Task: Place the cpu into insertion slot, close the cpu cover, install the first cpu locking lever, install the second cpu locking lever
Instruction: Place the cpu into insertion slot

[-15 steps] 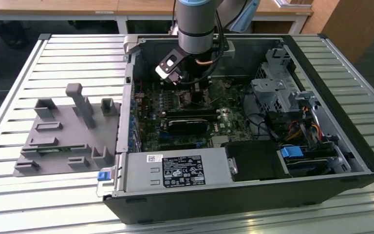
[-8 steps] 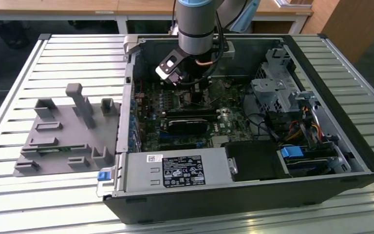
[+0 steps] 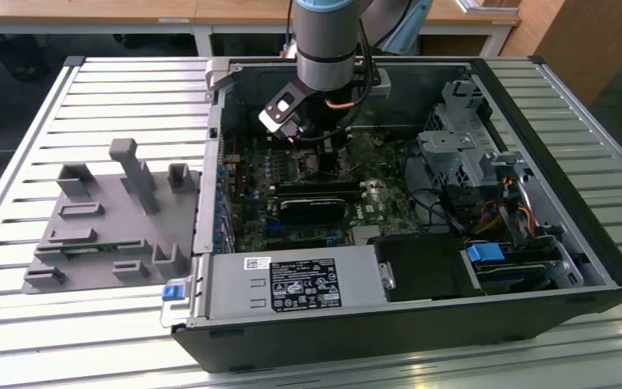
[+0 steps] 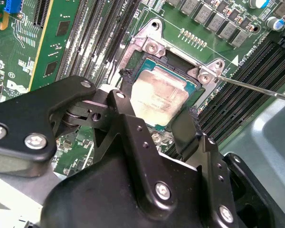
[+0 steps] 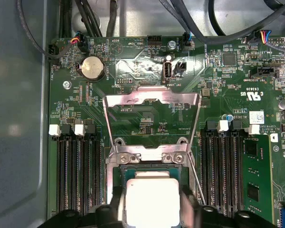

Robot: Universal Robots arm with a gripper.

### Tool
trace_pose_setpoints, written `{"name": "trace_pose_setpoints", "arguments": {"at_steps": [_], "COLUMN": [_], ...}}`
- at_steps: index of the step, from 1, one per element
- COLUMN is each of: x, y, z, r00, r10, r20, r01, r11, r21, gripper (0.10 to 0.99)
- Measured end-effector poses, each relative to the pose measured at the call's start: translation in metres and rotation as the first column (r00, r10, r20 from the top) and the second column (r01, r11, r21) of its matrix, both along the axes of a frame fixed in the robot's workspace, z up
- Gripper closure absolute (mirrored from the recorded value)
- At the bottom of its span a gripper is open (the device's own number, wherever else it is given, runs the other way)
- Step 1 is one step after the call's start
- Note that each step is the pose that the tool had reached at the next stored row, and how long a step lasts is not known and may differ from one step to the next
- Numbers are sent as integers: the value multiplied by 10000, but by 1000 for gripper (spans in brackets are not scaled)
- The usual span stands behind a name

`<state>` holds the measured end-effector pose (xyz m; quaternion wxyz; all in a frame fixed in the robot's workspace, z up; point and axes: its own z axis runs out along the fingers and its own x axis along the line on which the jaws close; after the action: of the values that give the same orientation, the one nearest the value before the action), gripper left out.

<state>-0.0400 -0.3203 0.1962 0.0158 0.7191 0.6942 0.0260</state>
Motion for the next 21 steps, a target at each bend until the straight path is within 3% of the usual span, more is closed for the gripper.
{"name": "trace_pose_setpoints", "arguments": {"at_steps": [1, 9, 16, 18, 21], "x": [1, 10, 10, 10, 11], "y": [0, 0, 0, 0, 0], "z": [0, 4, 82, 107, 131], "r00": [10000, 10000, 10000, 10000, 10000], "r10": [1, 0, 0, 1, 0], "r20": [0, -1, -1, -4, -9], "r01": [-1, 0, 0, -1, 0], "r11": [10000, 10000, 10000, 10000, 10000], "r21": [0, -2, 0, -1, -1], "gripper": [482, 482, 482, 498, 678]}}
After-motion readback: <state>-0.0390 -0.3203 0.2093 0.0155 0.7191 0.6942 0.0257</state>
